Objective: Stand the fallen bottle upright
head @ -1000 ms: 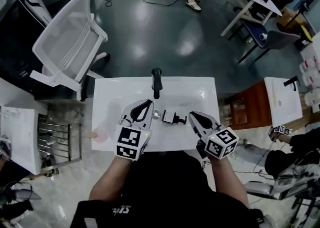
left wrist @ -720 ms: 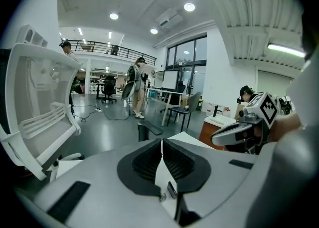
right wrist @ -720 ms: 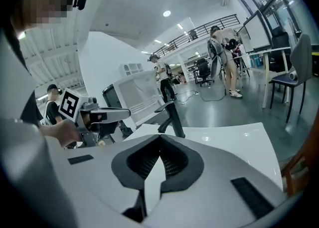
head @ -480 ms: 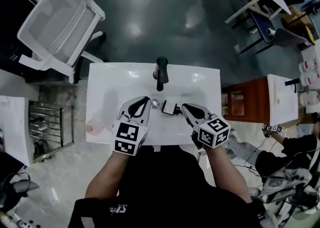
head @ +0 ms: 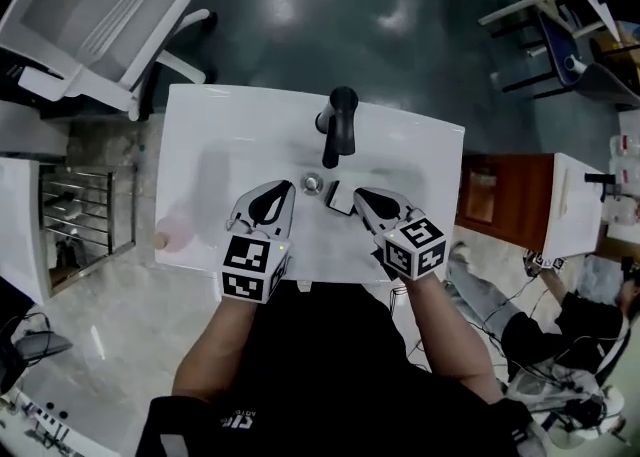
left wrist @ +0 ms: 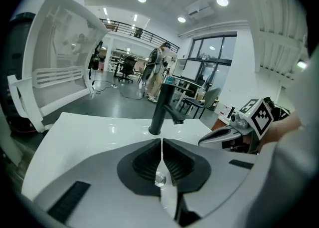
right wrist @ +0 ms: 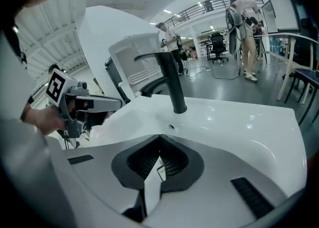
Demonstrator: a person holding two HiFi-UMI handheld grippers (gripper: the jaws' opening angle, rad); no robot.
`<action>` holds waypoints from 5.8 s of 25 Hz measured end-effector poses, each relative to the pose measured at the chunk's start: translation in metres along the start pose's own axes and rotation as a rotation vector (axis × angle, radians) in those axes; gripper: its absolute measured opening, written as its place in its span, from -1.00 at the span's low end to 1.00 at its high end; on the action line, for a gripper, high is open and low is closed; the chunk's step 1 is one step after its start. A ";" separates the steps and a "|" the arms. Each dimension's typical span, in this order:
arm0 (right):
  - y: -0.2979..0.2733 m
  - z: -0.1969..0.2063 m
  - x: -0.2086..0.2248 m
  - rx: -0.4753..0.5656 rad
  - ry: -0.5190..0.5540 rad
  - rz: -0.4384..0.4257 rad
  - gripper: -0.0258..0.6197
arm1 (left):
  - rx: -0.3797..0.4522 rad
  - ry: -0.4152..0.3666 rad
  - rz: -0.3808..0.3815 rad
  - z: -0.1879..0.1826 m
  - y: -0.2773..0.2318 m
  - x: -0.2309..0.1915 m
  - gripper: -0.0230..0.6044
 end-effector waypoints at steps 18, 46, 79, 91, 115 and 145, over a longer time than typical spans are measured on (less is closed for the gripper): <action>-0.070 0.050 0.042 -0.173 0.021 0.032 -0.54 | -0.065 0.013 -0.005 0.021 -0.035 -0.005 -0.84; -0.070 0.119 0.040 -0.558 0.217 -0.032 -0.07 | -0.060 0.058 -0.014 0.028 -0.028 -0.006 -0.84; -0.067 0.072 0.034 -0.452 0.698 0.109 -0.54 | -0.013 0.067 -0.062 0.041 0.017 -0.005 -0.84; -0.104 0.092 0.035 -0.652 0.681 0.008 -0.58 | -0.004 0.066 -0.119 0.039 0.052 0.002 -0.84; -0.106 0.076 0.037 -0.538 0.804 0.083 -0.67 | -0.014 0.059 -0.183 0.033 0.076 -0.001 -0.84; -0.068 0.041 -0.028 -0.617 0.820 0.054 -0.88 | 0.139 0.134 -0.158 0.035 0.114 -0.017 -0.84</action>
Point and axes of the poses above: the fingertips, and each gripper's own axes: y backward along the fingers, x to its right, z out of its underside, the point moved 7 cm from there along y, backward along the fingers, and after that the axes turned 1 degree about x, right-handed, at the moved point
